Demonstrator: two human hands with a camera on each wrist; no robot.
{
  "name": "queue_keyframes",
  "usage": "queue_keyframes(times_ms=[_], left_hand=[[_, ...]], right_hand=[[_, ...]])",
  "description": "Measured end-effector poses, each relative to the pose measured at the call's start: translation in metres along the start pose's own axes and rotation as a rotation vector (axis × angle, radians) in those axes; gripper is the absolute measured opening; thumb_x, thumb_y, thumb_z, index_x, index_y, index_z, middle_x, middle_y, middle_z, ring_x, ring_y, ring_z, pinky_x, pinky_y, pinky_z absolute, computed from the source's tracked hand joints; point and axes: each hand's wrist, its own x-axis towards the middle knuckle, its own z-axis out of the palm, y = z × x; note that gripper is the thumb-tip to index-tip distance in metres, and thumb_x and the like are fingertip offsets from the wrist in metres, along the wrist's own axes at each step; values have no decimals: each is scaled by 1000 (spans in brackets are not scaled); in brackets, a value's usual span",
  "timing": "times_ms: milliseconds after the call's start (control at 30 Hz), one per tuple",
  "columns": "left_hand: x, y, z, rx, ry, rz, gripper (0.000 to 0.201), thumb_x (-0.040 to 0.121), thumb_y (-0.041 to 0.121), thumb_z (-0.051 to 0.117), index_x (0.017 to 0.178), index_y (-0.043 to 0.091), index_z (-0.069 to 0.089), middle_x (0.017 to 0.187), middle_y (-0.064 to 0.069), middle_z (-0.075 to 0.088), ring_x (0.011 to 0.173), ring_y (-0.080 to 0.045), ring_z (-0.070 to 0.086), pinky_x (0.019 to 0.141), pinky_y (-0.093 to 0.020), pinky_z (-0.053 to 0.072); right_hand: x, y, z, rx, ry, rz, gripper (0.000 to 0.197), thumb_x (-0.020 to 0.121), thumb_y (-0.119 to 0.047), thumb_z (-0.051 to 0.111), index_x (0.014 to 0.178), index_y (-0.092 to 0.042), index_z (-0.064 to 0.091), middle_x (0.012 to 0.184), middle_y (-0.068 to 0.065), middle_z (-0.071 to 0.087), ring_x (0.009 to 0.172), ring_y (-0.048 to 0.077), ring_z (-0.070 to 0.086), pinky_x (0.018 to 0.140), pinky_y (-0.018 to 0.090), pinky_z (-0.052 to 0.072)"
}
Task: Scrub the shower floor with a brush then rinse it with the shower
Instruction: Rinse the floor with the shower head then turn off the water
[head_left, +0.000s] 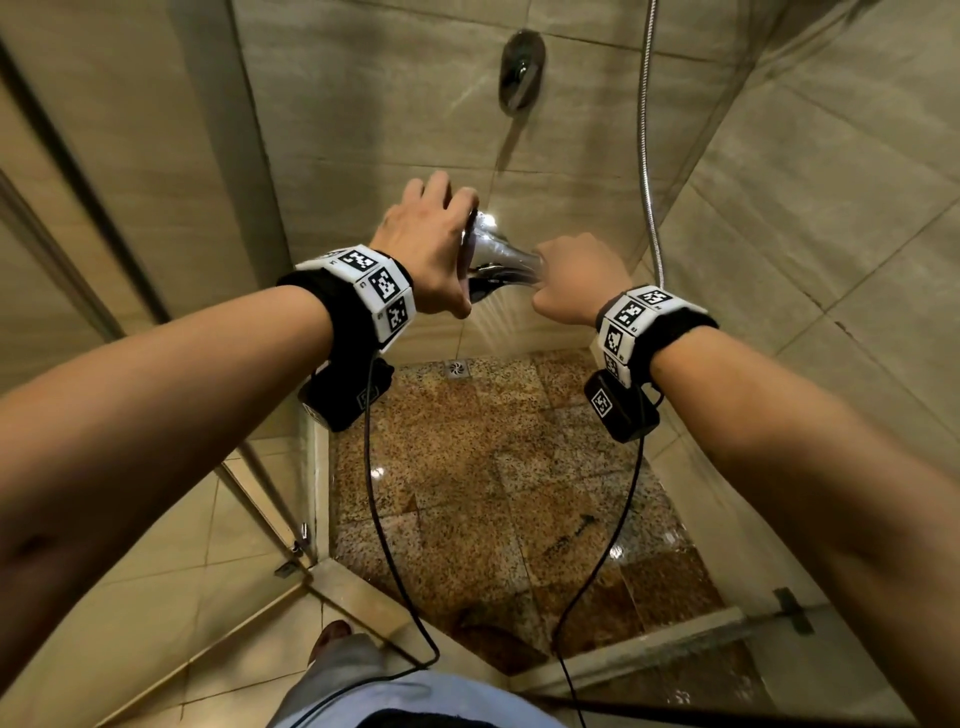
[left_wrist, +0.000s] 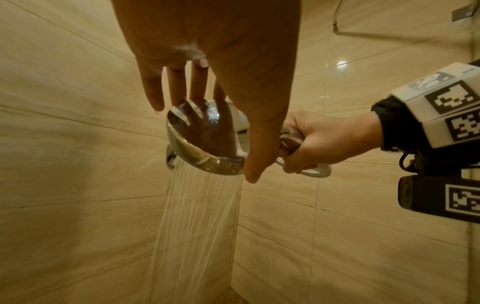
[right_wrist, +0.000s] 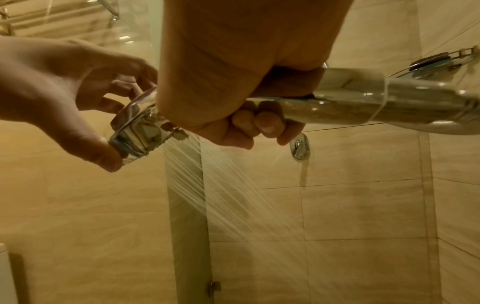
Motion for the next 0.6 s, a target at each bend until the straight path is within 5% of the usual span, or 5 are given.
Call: queue_keyframes(times_ms=[400,600], left_hand=[[-11,-16,-15,131,38,-28,100,42,46,87,125,16,40,118,-9,40,107,-28,38,82,-41,43],[-20,-30,-25,194,23,-78,103,41,47,88,126,16,39,119,-10,39,108,-29,38,86,-44,45]], right_hand=[[10,-23,6,151,8,-44,4,75,-16,54,77,-20,54,73,4,58,72,27,55,66,29,44],[23,-43,16,204,-20,-74,18,75,-15,54,63,-20,42,65,0,51,71,28,52,65,30,42]])
